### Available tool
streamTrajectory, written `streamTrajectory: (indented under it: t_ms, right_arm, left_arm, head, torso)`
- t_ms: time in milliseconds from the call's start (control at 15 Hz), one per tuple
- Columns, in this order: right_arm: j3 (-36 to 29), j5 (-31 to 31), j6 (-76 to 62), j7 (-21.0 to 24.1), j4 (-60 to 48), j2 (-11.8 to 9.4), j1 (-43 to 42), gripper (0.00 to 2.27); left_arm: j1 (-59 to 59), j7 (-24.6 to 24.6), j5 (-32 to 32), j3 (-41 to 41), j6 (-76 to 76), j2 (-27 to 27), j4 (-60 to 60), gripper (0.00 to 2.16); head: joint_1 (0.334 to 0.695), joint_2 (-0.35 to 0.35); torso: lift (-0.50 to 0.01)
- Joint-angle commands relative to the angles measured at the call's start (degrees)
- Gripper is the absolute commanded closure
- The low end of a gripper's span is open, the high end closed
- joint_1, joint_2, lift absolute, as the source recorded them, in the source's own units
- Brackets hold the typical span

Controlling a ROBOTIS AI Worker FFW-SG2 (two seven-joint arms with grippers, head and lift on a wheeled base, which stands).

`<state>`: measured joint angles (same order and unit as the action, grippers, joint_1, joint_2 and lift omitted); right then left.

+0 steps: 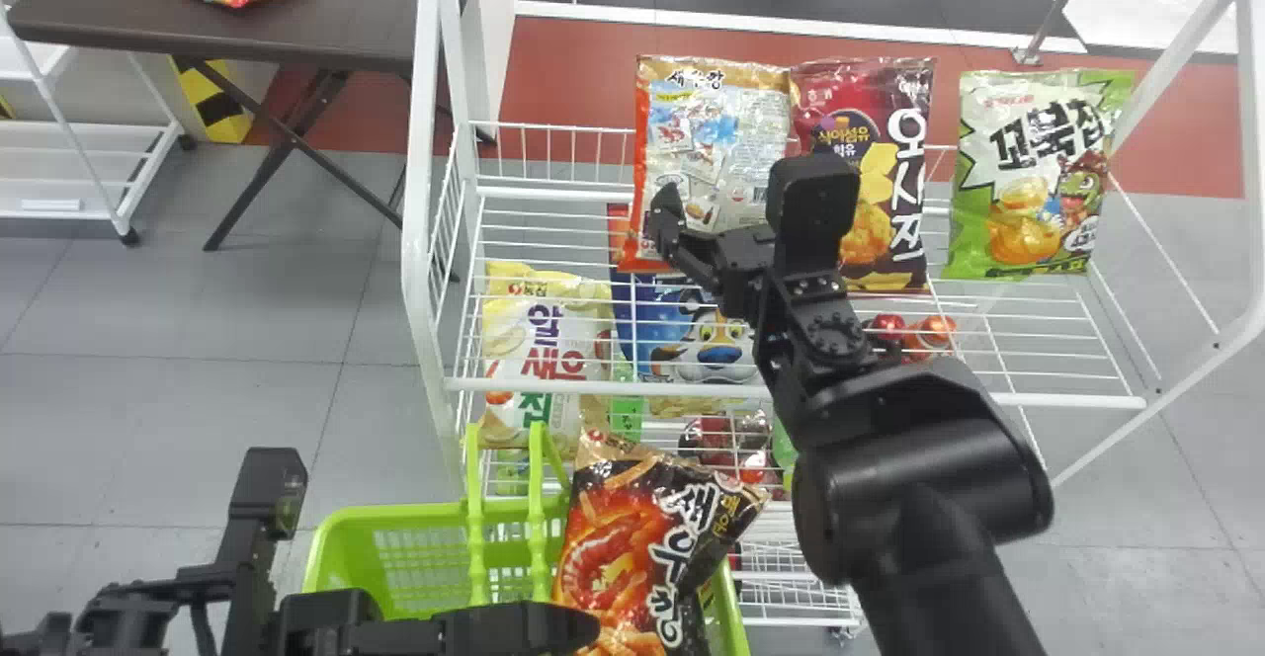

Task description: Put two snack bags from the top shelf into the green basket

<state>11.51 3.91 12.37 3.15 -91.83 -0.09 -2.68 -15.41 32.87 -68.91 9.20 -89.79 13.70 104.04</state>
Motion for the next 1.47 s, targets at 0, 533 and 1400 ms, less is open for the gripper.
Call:
streamTrajectory:
  t_ms: [0, 533, 1400]
  right_arm:
    - [-0.09, 0.05, -3.44, -0.07, 10.0, 0.14, -6.46, 0.05]
    - [0.09, 0.05, -2.74, -7.1, 22.31, 0.14, -14.54, 1.73]
    - [0.18, 6.47, -0.98, -7.37, -10.12, 0.14, 8.39, 2.24]
  left_arm:
    - [0.21, 0.0, 0.0, 0.03, -0.24, 0.1, -0.33, 2.14]
    - [0.82, 0.0, 0.09, -0.24, -0.24, 0.28, -1.04, 2.14]
    - [2.49, 0.61, 0.09, -0.5, -0.24, 0.8, -3.67, 2.14]
  head:
    - [0.695, -0.095]
    - [0.695, -0.075]
    - [0.695, -0.048]
  torso:
    - [0.0]
    - [0.0]
    - [0.0]
